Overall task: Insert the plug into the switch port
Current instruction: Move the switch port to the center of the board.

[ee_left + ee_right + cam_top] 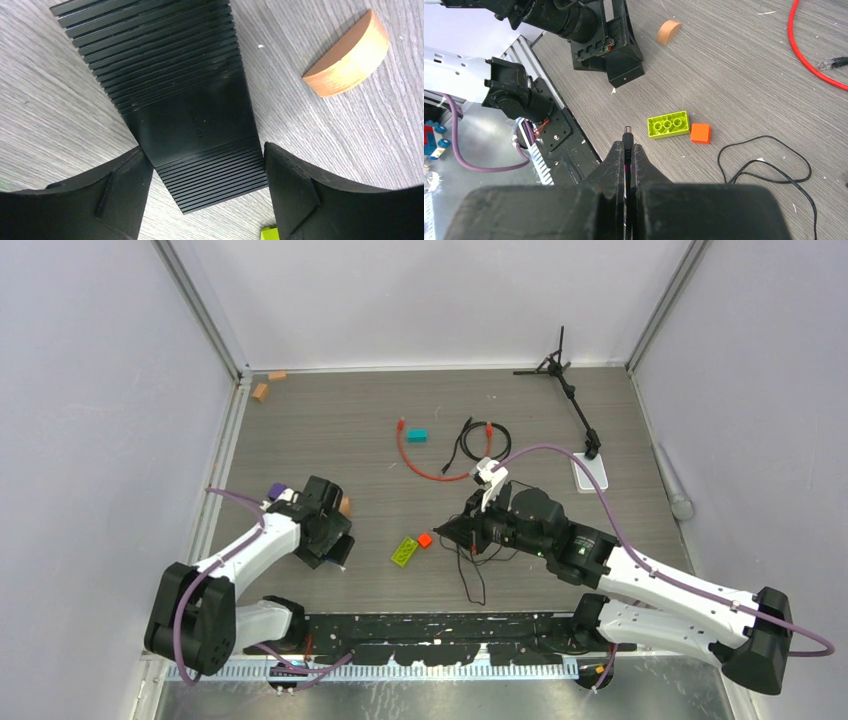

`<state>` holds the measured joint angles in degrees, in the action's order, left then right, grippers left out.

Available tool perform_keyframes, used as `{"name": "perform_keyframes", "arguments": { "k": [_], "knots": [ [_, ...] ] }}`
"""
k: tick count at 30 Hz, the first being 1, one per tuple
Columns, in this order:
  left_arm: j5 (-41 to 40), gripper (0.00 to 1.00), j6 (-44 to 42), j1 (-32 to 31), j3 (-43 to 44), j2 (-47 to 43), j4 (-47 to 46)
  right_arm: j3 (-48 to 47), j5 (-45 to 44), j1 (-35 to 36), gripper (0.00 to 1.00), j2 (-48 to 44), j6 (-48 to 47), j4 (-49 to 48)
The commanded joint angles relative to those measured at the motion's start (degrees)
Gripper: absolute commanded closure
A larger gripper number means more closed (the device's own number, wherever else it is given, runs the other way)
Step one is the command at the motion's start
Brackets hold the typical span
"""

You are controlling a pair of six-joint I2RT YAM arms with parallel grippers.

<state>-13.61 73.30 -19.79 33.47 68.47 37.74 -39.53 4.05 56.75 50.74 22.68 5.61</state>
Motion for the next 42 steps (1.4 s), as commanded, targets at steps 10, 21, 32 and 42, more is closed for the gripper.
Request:
{"name": "perform_keyframes", "arguments": {
  "k": [10,21,32,42],
  "knots": [
    [2.7,0.37,3.5,-4.9,1.8,8.8,-9.6,1.1,-3.8,-0.1,1.00,-5.9,-0.1,1.5],
    [4.4,0.44,4.4,-8.5,10.5,20.6,-13.5,1.8,-6.9,-0.1,1.00,-7.9,-0.2,3.6],
    [6.1,0.46,4.1,-9.9,18.9,29.7,-15.5,3.3,-9.4,-0.1,1.00,-9.7,0.4,4.7],
    [5.4,0.33,0.4,-9.9,23.7,31.0,-14.3,4.3,-11.1,-0.1,0.99,-9.6,0.5,4.5]
  ]
}}
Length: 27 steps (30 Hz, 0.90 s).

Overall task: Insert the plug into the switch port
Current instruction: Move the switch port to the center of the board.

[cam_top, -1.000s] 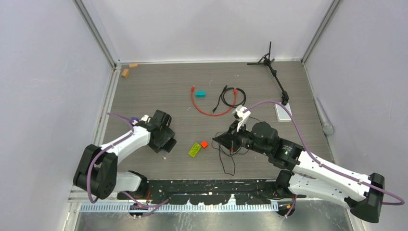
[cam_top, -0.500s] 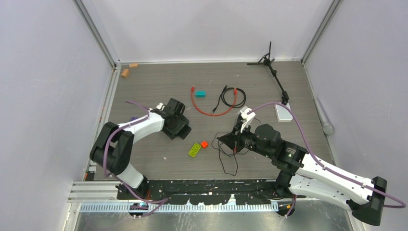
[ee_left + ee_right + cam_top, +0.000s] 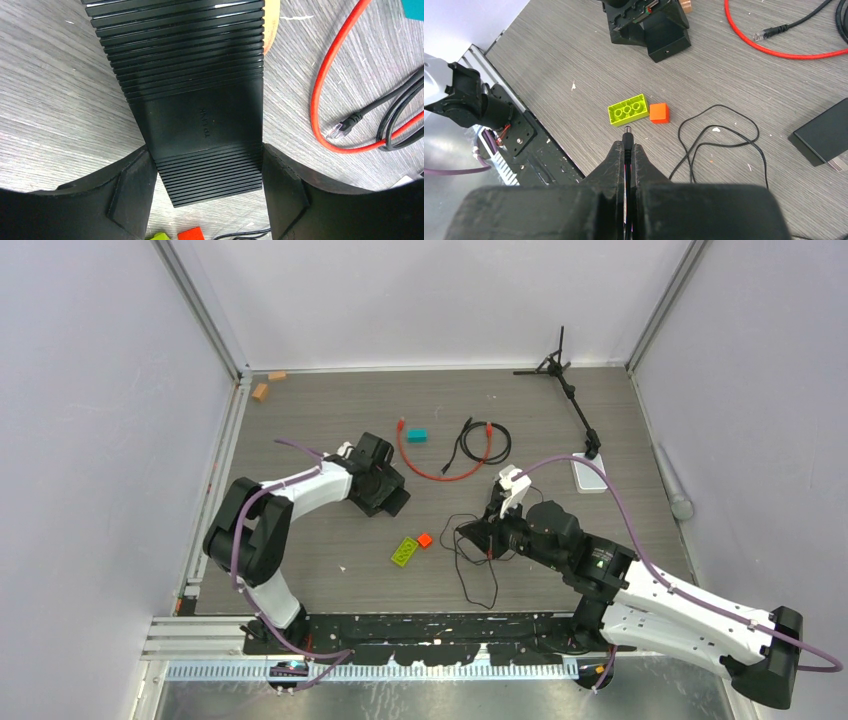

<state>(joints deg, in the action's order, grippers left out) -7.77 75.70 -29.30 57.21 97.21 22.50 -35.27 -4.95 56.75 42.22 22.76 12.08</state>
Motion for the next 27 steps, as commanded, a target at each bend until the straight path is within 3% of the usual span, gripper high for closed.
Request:
{"name": "perform_keyframes", "arguments": {
  "k": [1,6,9,15,27],
  "knots": [
    [-0.6,0.29,-2.3,-0.3,0.1,2.0,1.3,0.1,-2.3,-0.1,1.00,-1.0,0.4,-2.1],
    [-1.7,0.14,-4.1,-0.3,0.2,-0.1,2.8,0.6,-2.7,-0.1,1.00,-0.2,0.6,-3.3],
    [-1.8,0.10,-6.0,-0.3,0.6,-1.0,3.2,0.9,-2.5,-0.1,1.00,0.7,0.8,-4.4],
    [-3.4,0.06,-12.4,-0.3,2.3,-4.0,6.1,1.1,-2.4,-0.1,1.00,1.7,1.3,-5.1],
    [-14.1,0.04,-29.6,2.2,6.4,-12.7,12.2,1.3,-2.3,-0.1,1.00,2.1,1.5,-5.3]
  ]
}}
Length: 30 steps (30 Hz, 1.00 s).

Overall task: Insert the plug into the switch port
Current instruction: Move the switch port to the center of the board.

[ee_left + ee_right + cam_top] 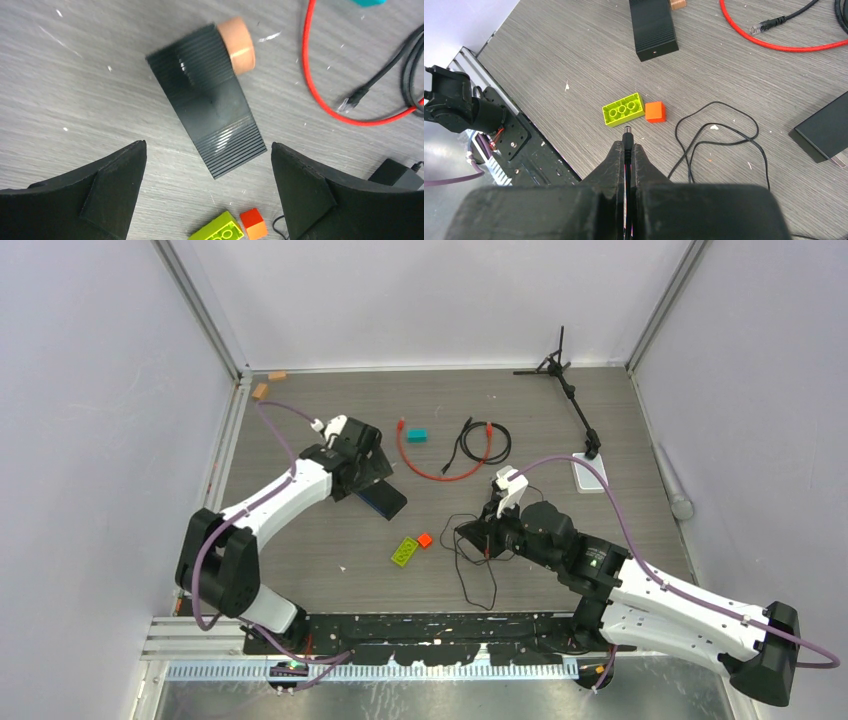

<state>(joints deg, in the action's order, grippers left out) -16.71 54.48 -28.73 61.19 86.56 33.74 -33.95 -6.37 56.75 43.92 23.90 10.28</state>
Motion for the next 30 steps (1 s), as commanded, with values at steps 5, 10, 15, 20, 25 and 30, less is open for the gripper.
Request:
{"name": "perform_keyframes", "arguments": {
  "k": [5,10,15,20,25,30],
  "knots": [
    [2.5,0.08,-18.0,5.8,2.6,1.6,-5.9,-0.1,0.0,-0.1,1.00,0.6,0.7,-3.5],
    [3.8,0.10,-25.0,6.2,3.4,5.8,-12.7,-0.1,0.6,-0.1,1.00,0.6,1.3,-3.1],
    [1.6,0.10,-29.2,6.2,8.0,11.3,-13.4,0.6,0.7,-0.1,0.99,0.3,1.6,-2.7],
    [-4.8,0.14,-28.8,6.4,12.2,16.6,-9.5,1.4,0.3,-0.1,1.00,-0.8,2.1,-2.6],
    [-7.9,0.21,-27.3,7.2,14.9,20.3,-5.9,1.5,0.2,-0.1,1.00,-0.6,2.1,-2.5],
    [-9.6,0.26,-26.5,7.4,16.1,23.2,-2.6,1.4,0.2,-0.1,1.00,-0.3,1.9,-2.4]
  ]
}}
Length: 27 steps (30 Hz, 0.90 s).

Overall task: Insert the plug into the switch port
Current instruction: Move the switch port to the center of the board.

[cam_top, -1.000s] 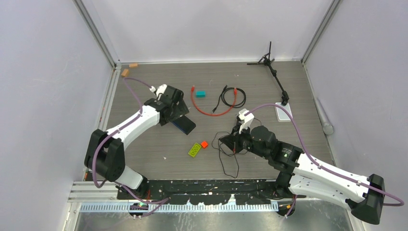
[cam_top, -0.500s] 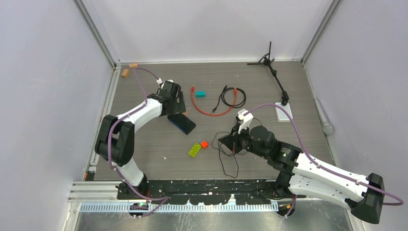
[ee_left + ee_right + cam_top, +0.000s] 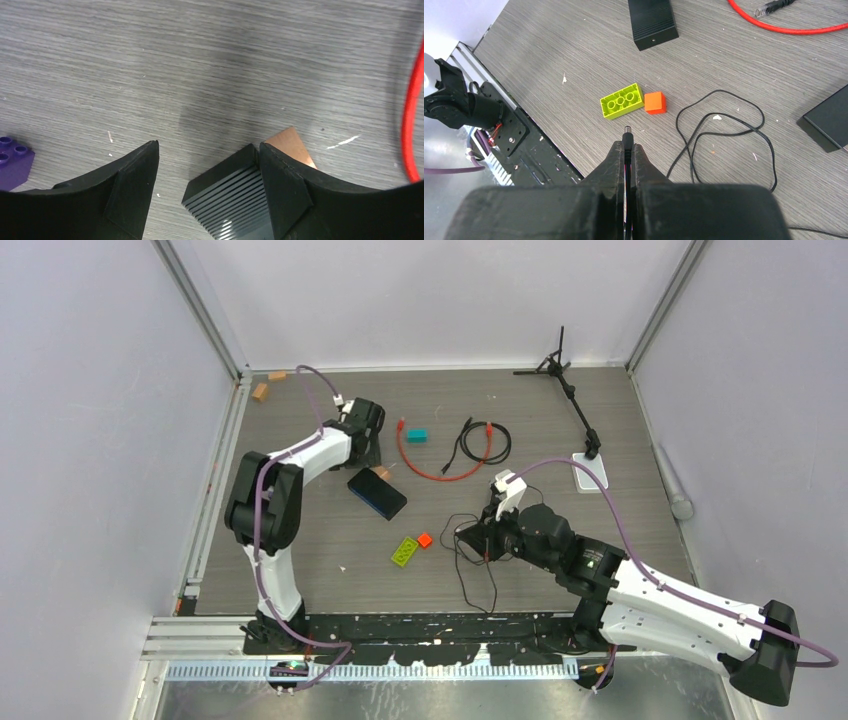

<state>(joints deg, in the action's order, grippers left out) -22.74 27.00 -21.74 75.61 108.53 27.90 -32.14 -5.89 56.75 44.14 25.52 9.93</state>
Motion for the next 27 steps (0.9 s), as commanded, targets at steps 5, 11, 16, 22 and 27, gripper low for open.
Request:
{"name": "perform_keyframes", "arguments": {
  "k": [5,11,16,22,27],
  "knots": [
    [-3.8,0.32,2.4,0.5,-2.4,-0.5,2.8,-0.3,-0.7,-0.1,0.99,-0.5,0.3,-2.0],
    [-4.4,0.33,4.5,0.6,-10.2,-5.8,0.3,0.0,-1.1,-0.1,0.99,0.7,0.4,-3.0],
    [-4.2,0.29,5.9,0.7,-15.1,-9.6,-1.1,-1.1,-1.3,-0.6,1.00,4.8,0.6,-5.4],
    [-4.3,0.15,7.8,1.1,-20.7,-15.0,-3.2,-3.7,7.4,-6.8,1.00,16.5,2.6,-13.1],
    [-5.4,0.07,9.8,2.0,-25.6,-20.9,-6.1,-5.8,16.7,-15.5,0.99,27.5,4.9,-21.7]
  ]
}}
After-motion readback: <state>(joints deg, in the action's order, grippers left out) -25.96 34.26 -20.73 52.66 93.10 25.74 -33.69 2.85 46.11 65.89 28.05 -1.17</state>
